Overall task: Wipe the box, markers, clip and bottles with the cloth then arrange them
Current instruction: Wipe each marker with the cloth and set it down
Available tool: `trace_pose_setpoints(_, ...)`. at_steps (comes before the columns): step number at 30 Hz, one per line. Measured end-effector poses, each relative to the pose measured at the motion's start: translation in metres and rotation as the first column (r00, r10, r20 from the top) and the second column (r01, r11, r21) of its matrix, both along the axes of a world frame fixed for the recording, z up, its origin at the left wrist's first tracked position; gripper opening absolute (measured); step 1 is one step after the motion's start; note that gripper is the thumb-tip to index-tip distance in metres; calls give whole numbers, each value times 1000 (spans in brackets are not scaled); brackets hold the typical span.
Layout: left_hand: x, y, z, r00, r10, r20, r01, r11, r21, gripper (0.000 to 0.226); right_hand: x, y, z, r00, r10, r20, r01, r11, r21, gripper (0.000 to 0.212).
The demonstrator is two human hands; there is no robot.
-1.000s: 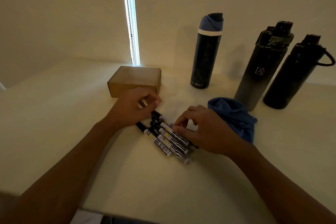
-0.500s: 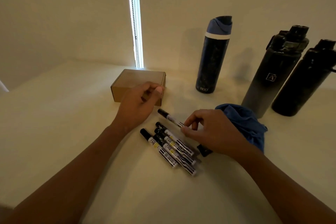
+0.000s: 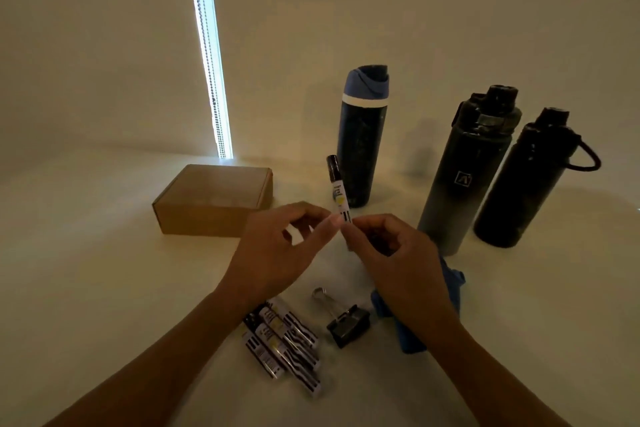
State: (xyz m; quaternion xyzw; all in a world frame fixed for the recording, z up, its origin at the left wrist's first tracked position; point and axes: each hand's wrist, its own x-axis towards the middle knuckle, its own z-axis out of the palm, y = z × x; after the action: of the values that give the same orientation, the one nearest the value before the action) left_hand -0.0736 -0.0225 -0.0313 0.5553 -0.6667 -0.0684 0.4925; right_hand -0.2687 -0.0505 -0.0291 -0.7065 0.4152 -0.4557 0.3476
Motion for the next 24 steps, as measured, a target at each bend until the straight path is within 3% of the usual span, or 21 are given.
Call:
trace_pose_setpoints(5,5,5,-4,999,8,-51,-8,1000,-1,25,8,3,-2,1000,3,2,-3,998,-60,25)
trace_pose_setpoints(12,0,6,-1,992,-10,-123,15,999,43,21,16,-5,-16,999,-11,-34,8,996,-91,50)
trace_pose_setpoints(16,4,4,-2,987,-9,-158,20,997,70,18,14,-1,-10,989,-28,-146,8,991,-134,38)
trace_pose_setpoints(20,8,4,-2,978,11,-206,8,996,91,19,6,2,-2,976,28,-215,-66,983,-171,42)
trace_pose_setpoints(24,9,6,-1,970,31,-243,-9,996,91,20,-29,-17,17,920,-73,-386,-38,962,-271,20)
